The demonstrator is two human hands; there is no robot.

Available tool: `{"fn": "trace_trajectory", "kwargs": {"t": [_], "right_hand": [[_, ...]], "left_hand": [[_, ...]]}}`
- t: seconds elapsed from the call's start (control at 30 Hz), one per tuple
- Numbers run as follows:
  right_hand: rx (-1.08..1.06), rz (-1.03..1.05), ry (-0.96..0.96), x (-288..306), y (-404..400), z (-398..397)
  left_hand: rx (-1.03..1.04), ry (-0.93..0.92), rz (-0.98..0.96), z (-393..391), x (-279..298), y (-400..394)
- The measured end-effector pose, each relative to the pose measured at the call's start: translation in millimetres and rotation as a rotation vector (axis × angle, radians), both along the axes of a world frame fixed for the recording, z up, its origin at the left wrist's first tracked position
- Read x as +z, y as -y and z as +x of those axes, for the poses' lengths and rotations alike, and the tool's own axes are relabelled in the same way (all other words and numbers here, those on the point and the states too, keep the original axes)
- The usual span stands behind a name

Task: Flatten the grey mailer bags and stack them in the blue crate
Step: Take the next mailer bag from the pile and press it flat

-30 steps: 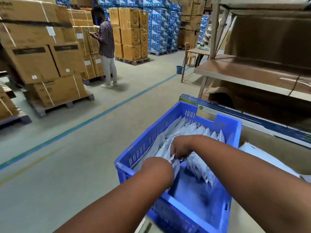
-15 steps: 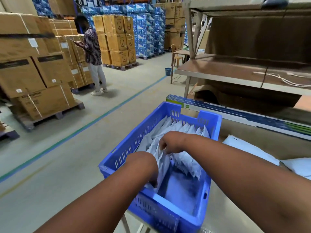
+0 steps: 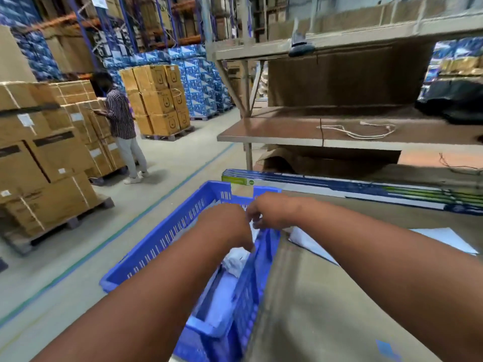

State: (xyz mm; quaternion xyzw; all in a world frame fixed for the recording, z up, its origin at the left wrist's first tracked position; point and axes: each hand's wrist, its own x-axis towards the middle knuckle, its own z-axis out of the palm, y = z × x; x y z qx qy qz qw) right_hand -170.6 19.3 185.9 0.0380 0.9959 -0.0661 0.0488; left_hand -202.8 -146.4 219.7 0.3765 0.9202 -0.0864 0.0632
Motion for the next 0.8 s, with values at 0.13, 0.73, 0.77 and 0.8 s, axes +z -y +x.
{"fn": "trace_trajectory", "kwargs": {"t": [0.13,0.73,0.77,0.8], "right_hand": [[-0.033,0.014,-0.01,7.6,-43.4,65.5],[-0.404,0.009,0.114,-135.8,-166.6,233.4],[-0.413,0.051,0.094,-147.1,-168.7,226.7],[-0.43,0.084,0.071,-156.5,-170.3,220.2]], "left_hand": [[-0.106,-0.064,0.006,48.0,-7.5,-50.7],[-0.464,-0.073,-0.02,119.6,-176.2,-185.8],[-0.462,-0.084,-0.028,110.9,-181.0,-190.8],[-0.467,-0.104,-0.027,102.2,-185.2,-196.6]]}}
